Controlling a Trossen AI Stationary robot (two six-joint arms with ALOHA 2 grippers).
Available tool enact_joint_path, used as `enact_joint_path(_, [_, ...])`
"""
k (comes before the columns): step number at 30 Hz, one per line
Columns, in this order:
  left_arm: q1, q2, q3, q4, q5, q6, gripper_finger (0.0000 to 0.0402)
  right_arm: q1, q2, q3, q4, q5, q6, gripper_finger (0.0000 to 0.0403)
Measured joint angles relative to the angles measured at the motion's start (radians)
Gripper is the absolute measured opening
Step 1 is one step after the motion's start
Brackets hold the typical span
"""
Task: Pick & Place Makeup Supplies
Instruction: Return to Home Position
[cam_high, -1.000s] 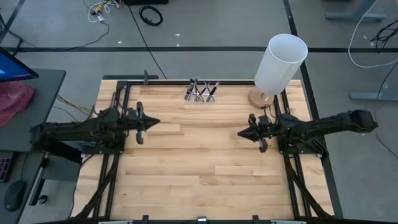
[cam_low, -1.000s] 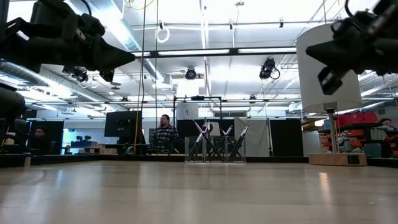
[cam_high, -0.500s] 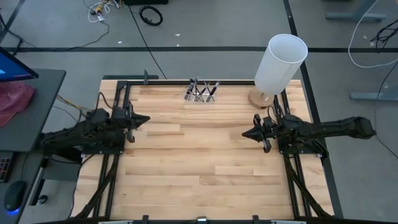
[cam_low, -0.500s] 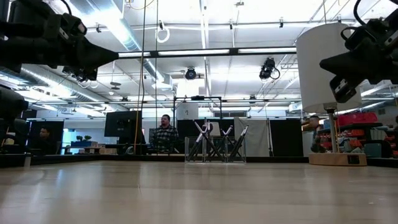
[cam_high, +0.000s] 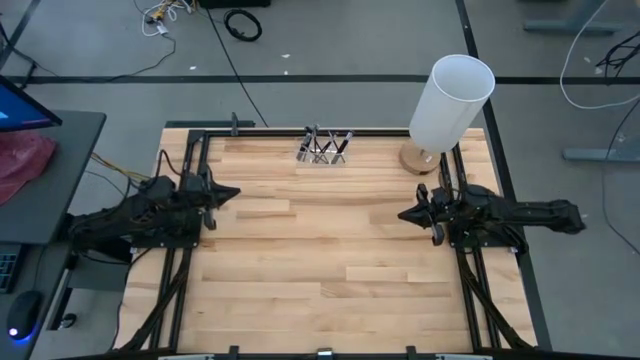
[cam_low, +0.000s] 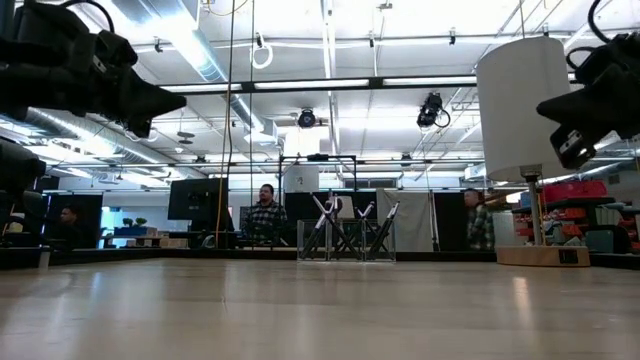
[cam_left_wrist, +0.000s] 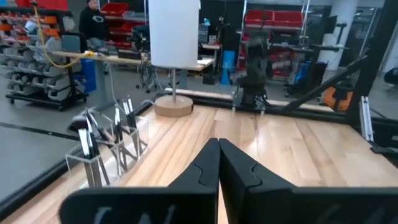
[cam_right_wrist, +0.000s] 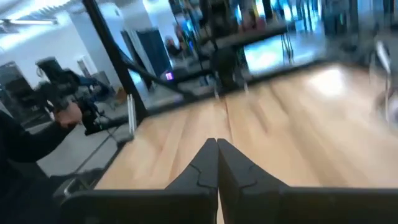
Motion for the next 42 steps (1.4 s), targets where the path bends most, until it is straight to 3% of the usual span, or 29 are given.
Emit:
enact_joint_path(6, [0.000, 0.000, -0.068, 0.042, 0.004, -0.022, 0.0010, 0.018, -0.061, 0.001, 0.009, 0.002, -0.070, 0.0000])
enact_joint_path(12, [0.000, 0.001, -0.197, 0.245, 0.044, -0.047, 0.0003, 0.035, -0.061, 0.001, 0.004, 0.039, -0.069, 0.0000])
enact_joint_path(16, [0.000, 0.003, -0.196, 0.240, 0.047, -0.034, 0.0005, 0.041, -0.060, 0.001, 0.002, 0.047, -0.069, 0.0000])
enact_joint_path(22, [-0.001, 0.002, -0.197, 0.273, 0.173, 0.009, 0.0004, 0.044, -0.059, 0.001, 0.002, 0.047, -0.077, 0.0000])
enact_joint_path(32, [-0.016, 0.000, -0.197, 0.287, 0.183, -0.056, 0.0002, 0.044, -0.059, 0.001, 0.002, 0.047, -0.035, 0.0015])
enact_joint_path(42, [-0.193, 0.000, -0.197, 0.300, -0.021, -0.013, 0.0002, 0.044, -0.059, 0.001, 0.002, 0.047, -0.024, 0.0020])
